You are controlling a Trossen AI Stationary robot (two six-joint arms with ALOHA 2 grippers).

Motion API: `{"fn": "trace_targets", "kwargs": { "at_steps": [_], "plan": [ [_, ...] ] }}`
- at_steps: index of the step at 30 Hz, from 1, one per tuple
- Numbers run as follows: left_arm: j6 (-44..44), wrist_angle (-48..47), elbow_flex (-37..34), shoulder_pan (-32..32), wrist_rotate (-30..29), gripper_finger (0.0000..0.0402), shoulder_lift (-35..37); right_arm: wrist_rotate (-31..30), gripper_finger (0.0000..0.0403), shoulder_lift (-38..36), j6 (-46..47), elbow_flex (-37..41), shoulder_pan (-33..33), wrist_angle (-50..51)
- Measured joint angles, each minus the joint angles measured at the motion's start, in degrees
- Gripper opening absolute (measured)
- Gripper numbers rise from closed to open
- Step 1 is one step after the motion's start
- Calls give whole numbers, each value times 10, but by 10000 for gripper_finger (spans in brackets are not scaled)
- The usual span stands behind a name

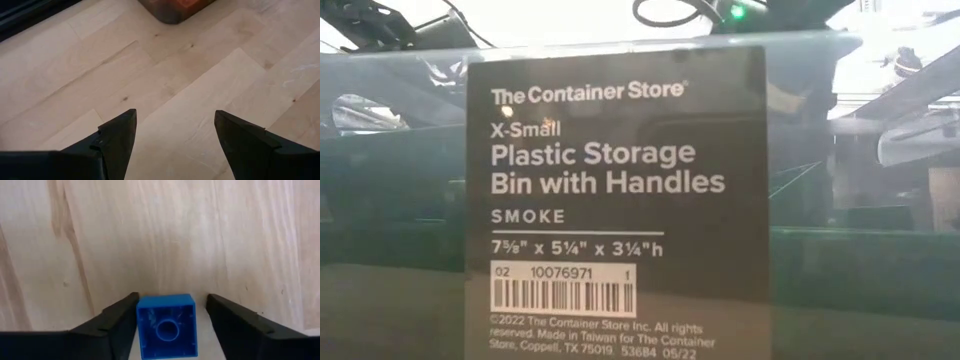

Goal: Sort blocks
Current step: Put the blue game piece into the top right black bin

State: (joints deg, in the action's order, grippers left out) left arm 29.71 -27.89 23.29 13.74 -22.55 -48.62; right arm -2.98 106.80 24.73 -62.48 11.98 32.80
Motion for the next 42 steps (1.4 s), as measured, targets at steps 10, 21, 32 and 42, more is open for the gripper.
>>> {"fn": "trace_targets", "kwargs": {
  "at_steps": [10,21,32,42],
  "plan": [
    [0,0,0,0,0,270,0,-16,119,3,-3,0,12,-2],
    [5,0,0,0,0,270,0,-81,119,-113,-24,3,-30,16],
    [16,0,0,0,0,270,0,-212,119,-297,-147,2,-242,116],
    [16,0,0,0,-2,270,0,-241,119,-307,-84,2,-548,98]
  ]
}}
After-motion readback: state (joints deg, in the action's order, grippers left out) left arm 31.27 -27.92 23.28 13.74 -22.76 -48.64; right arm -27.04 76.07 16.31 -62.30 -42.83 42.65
